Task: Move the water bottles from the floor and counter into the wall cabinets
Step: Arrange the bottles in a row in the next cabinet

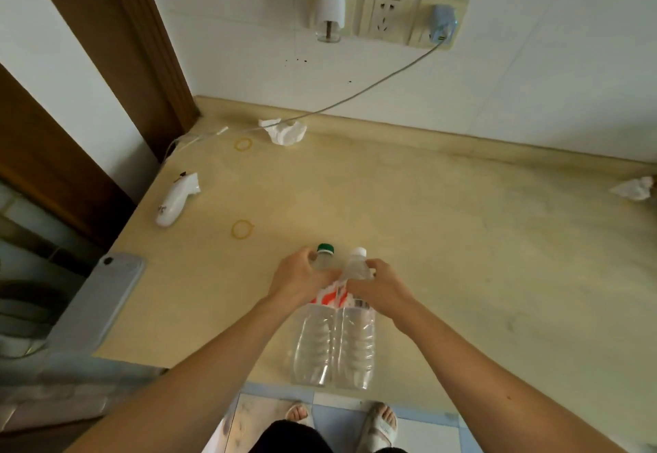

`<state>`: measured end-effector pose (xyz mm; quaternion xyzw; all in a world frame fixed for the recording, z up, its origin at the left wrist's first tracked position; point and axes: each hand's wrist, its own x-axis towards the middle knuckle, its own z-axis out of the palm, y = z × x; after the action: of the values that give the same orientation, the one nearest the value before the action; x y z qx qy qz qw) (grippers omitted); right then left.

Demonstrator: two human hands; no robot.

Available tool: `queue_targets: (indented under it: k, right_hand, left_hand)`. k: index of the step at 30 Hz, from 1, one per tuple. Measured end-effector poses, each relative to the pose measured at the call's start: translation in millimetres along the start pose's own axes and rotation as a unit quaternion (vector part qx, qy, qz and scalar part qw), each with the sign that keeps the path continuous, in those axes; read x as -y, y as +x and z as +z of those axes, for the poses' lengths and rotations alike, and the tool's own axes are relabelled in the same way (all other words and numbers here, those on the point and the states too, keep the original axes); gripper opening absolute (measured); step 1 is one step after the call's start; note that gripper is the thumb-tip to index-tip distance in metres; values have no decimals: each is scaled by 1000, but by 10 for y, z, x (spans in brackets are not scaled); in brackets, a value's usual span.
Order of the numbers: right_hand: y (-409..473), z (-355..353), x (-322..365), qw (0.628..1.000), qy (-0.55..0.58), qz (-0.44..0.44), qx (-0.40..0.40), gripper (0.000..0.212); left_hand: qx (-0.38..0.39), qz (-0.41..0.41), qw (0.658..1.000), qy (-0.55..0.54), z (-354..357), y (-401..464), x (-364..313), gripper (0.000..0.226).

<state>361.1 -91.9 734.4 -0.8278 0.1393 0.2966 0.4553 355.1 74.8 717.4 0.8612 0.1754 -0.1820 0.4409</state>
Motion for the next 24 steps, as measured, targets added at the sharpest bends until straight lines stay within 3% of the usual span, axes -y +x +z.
queue_targets:
  k: [6,15,21,24]
  right_hand:
    - [63,-395,-267,998,-7,33,-44,66]
    - [147,-625,-415,998,43,23,-36,61]
    - [21,-808,-275,984,92,-101,-113,65]
    - [-135,-916,-181,965,99,-195,-143,66]
  left_hand:
    - [29,-14,998,-44,466,-60,-329,60]
    - [12,2,999,-31,586,52,-429,54]
    - [-48,135,987,-77,401,-46,-538,35]
    - [-100,200,969,-106,289,-128,-631,46]
